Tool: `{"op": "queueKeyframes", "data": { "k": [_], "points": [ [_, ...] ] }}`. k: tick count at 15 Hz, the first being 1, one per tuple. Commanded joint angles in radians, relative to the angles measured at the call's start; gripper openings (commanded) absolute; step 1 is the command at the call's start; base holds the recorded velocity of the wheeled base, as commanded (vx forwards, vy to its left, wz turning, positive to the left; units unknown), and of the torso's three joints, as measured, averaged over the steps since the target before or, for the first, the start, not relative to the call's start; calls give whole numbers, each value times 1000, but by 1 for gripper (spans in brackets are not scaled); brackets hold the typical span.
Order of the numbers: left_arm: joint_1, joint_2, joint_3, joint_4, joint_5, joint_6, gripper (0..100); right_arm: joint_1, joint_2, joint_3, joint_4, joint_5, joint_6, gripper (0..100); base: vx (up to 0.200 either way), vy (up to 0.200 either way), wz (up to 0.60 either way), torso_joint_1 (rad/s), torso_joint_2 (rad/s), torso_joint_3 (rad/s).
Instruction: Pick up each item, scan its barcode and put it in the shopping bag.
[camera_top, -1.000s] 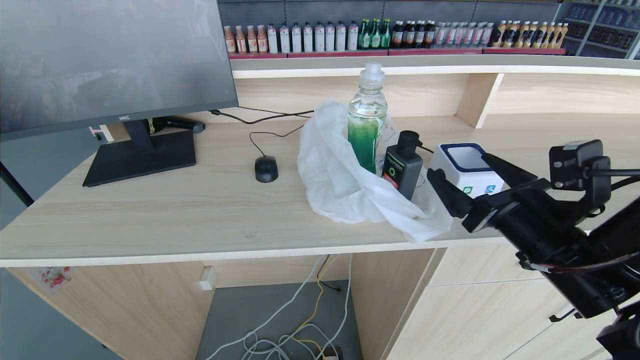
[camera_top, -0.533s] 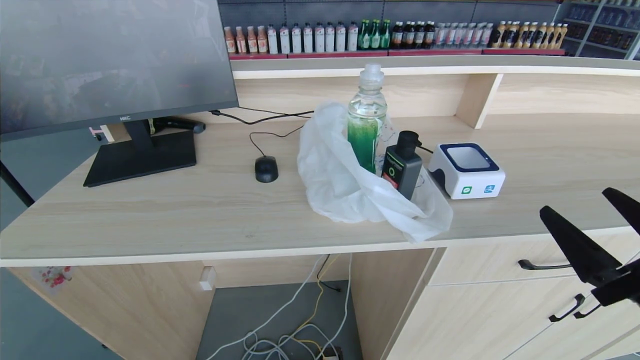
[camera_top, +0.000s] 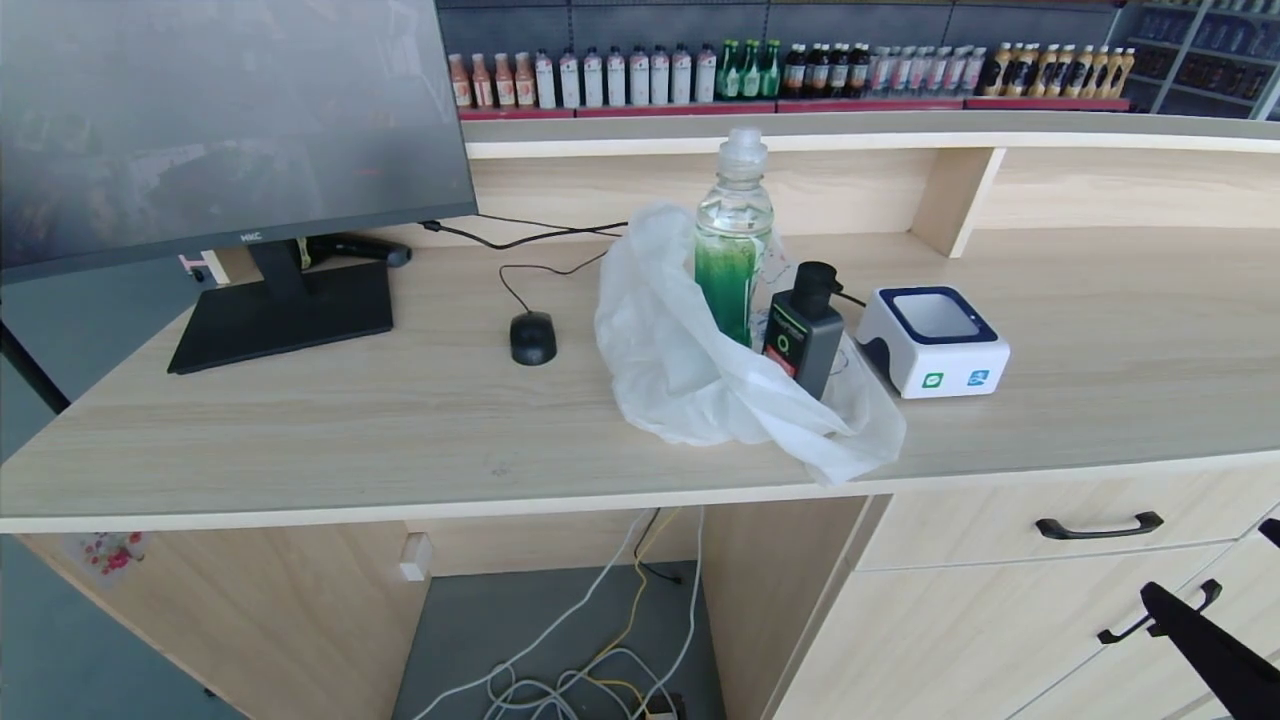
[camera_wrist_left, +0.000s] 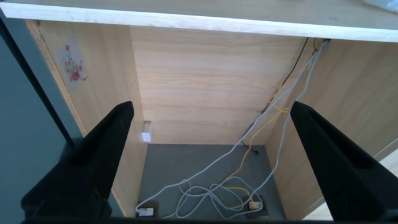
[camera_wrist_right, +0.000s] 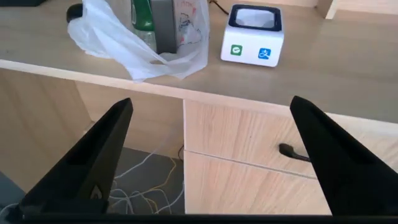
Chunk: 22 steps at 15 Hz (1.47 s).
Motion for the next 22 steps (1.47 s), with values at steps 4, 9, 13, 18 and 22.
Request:
{"op": "queueKeyframes", "data": {
  "k": [4, 9, 13, 18, 22],
  "points": [
    [-1, 0, 0, 0, 0, 0, 100, 13, -390, -3, 434, 18, -1, 100, 0, 0, 0, 0, 0, 0],
    [-1, 0, 0, 0, 0, -2, 100, 13, -677, -39, 886, 54, 21, 100, 0, 0, 0, 0, 0, 0],
    [1, 0, 0, 0, 0, -5, 100, -171, -643, -20, 848, 52, 61, 100, 0, 0, 0, 0, 0, 0],
    [-1, 0, 0, 0, 0, -3, 100, -329, -666, -19, 845, 52, 52, 100, 0, 0, 0, 0, 0, 0],
    [-1, 0, 0, 0, 0, -3, 100, -430, -692, -20, 849, 52, 48, 100, 0, 0, 0, 0, 0, 0]
  ]
}}
